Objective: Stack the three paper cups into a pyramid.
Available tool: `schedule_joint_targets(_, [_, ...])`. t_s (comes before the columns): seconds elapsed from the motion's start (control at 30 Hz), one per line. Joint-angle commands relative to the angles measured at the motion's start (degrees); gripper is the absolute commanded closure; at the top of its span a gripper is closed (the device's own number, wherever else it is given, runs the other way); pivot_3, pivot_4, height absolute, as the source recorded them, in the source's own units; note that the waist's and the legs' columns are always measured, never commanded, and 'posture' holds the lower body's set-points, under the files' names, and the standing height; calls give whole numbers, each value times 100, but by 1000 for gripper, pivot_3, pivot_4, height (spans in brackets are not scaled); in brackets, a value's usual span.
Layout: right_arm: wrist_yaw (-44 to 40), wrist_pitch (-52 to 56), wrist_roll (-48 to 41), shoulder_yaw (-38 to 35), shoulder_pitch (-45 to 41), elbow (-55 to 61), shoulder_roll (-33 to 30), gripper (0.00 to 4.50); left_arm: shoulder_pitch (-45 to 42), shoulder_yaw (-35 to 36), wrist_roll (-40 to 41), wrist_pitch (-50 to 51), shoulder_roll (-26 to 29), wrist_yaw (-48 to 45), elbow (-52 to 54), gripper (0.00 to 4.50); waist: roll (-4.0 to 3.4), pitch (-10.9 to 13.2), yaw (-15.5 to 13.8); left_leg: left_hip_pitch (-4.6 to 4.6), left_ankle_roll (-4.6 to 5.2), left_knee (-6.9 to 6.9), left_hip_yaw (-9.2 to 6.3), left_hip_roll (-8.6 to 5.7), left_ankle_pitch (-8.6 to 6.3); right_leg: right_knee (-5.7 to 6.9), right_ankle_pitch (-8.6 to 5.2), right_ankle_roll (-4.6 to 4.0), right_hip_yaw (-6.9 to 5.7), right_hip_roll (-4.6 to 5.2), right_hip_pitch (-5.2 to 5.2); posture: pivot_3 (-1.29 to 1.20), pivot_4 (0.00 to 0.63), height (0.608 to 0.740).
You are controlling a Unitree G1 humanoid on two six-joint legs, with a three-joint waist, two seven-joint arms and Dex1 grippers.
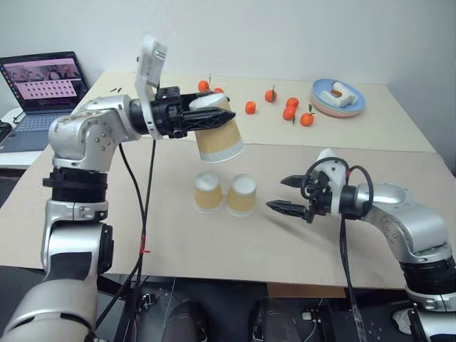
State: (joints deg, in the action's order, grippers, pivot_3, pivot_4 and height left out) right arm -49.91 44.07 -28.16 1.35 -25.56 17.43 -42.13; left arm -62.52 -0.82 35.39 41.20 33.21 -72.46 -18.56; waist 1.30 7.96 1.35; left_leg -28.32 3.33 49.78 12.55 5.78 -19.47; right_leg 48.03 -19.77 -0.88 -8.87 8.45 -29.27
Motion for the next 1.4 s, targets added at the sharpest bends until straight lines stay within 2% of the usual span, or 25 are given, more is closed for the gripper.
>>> schedule_joint_targets(0.03, [79, -99, -79, -326, 38, 341, -81, 0, -97, -271, -439, -581, -11, -345, -232, 1577, 0, 0, -10, -2, 0, -1, 0, -1, 0, 0, 0, 0, -1, 0, -2, 0, 150, 663])
schedule_joint_targets(0.47, [202, 382, -673, -664, 12, 1087, -195, 0, 165, -549, -978, -1082, -277, -695, -501, 1577, 1, 1, -33, -12, 1, 6, -3, 0, 0, 0, 0, -1, -2, 2, -6, 0, 150, 663])
schedule_joint_targets(0.73, [316, 448, -814, -685, 12, 1169, -269, 0, 426, -641, -1220, -1403, -413, -671, -445, 1577, 1, 1, -37, -10, 2, 6, -4, 0, -1, -1, 0, -1, -3, 2, -3, 0, 150, 663])
schedule_joint_targets(1.27, [492, 470, -952, -728, 45, 1213, -312, 0, 314, -735, -1479, -1640, -683, -768, -595, 1577, 1, 1, -51, -7, 3, 8, -6, 0, -1, -1, 0, -1, -5, 3, 4, 0, 150, 663])
schedule_joint_targets(1.4, [536, 463, -974, -741, 65, 1224, -322, 0, 354, -744, -1498, -1639, -678, -844, -545, 357, 1, 1, -52, -6, 3, 8, -6, -1, -1, -1, 0, -1, -5, 3, 4, 0, 150, 663])
